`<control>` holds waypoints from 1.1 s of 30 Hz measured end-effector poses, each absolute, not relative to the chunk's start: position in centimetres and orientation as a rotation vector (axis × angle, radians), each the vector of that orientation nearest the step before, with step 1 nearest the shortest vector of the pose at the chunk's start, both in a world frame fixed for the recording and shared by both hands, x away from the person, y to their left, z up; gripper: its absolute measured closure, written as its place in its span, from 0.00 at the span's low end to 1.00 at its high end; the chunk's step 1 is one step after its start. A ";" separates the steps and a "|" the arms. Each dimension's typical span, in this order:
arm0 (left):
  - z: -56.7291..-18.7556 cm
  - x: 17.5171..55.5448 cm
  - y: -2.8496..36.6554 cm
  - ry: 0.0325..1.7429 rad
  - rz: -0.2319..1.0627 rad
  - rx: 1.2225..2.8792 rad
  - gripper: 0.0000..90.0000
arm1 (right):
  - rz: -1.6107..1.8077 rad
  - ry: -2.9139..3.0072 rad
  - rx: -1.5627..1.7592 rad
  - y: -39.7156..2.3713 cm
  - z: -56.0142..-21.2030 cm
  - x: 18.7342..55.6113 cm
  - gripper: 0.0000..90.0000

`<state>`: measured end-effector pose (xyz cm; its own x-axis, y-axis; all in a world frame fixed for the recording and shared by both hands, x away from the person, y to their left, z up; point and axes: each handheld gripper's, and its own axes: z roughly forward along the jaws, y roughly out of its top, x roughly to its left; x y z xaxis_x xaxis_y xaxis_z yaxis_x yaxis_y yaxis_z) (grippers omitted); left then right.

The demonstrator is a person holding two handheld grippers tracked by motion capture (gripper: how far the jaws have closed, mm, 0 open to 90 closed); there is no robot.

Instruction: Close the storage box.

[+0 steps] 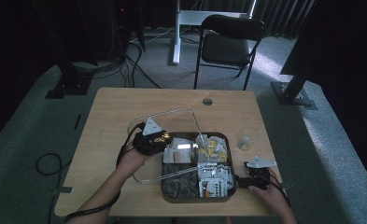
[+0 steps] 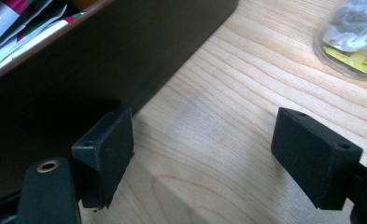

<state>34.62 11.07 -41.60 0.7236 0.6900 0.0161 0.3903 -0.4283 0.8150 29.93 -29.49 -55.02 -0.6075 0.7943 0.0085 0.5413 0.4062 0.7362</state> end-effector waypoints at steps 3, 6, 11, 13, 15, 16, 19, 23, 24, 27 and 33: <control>-41.6 34.6 10.4 0.797 0.435 2.079 0.66 | 1.027 2.324 1.155 -29.5 -55.0 29.9 0.23; -41.6 34.5 9.6 0.780 0.428 2.086 0.66 | 1.027 2.324 1.154 -29.5 -55.0 29.9 0.23; -41.7 34.3 8.3 0.737 0.407 2.102 0.66 | 1.028 2.324 1.156 -29.5 -55.0 29.9 0.23; -41.8 34.2 7.7 0.713 0.401 2.111 0.66 | 1.028 2.324 1.155 -29.5 -55.0 29.9 0.23; -41.8 34.1 7.2 0.689 0.387 2.120 0.66 | 1.028 2.324 1.155 -29.5 -55.0 29.9 0.23; -41.9 34.1 6.9 0.675 0.377 2.125 0.65 | 1.028 2.324 1.156 -29.5 -55.0 29.9 0.23; -42.2 34.0 6.3 0.646 0.364 2.138 0.65 | 1.028 2.324 1.156 -29.5 -55.0 29.9 0.23; -42.7 33.8 5.6 0.611 0.341 2.147 0.65 | 1.032 2.325 1.158 -29.5 -55.0 29.9 0.22; -42.7 33.7 5.5 0.604 0.338 2.149 0.65 | 1.033 2.324 1.159 -29.5 -55.0 29.9 0.22; -43.0 33.7 5.0 0.575 0.323 2.165 0.66 | 1.032 2.325 1.158 -29.5 -55.0 29.9 0.22; -43.6 33.5 4.1 0.560 0.307 2.171 0.65 | 1.033 2.325 1.159 -29.5 -55.0 29.9 0.22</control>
